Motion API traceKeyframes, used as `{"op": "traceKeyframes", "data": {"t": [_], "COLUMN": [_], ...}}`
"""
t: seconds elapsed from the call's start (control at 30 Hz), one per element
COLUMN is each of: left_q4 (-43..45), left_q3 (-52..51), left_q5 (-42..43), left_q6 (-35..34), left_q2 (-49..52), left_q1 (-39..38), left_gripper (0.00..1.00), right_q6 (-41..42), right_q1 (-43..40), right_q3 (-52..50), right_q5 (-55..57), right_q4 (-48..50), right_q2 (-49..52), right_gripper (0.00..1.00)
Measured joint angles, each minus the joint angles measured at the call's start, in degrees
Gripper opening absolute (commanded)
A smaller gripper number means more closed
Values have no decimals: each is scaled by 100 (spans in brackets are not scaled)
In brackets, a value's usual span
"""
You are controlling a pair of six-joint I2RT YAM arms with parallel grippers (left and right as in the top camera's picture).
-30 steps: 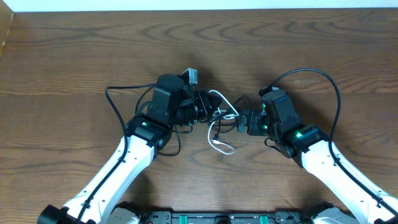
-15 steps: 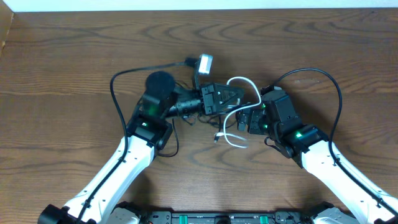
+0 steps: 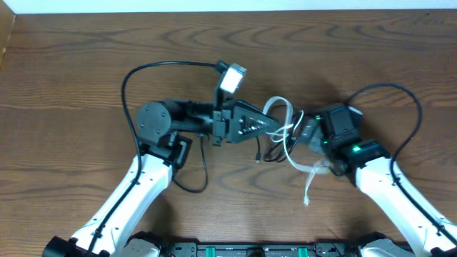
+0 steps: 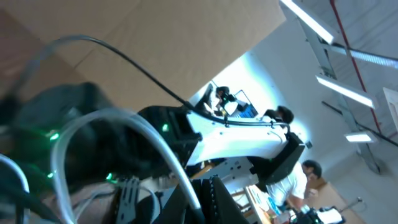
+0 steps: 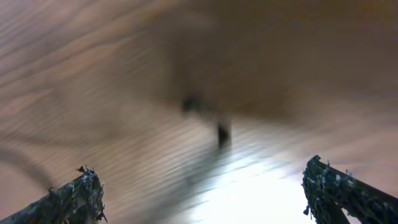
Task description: Untangle cables
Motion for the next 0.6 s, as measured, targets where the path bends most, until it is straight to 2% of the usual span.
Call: {"op": "traceKeyframes", "data": {"t": [0.2, 0.37, 0.6], "left_q4": [-4, -4, 4], "left_q3": [0, 0, 0], "left_q5": [284, 516, 686], "left_q6": [-109, -114, -107], "left_q2": [0, 0, 0], "left_q1": [1049, 1891, 2004], "left_gripper": [7, 8, 8], "right_q6": [28, -428, -1117], "right_q1": [-920, -1106, -1058], "right_q3": [0, -2, -2], "right_q5": [-52, -761, -1878], "right_q4": [-223, 94, 103], "right_q2": [0, 0, 0], "right_gripper": [99, 99, 99]}}
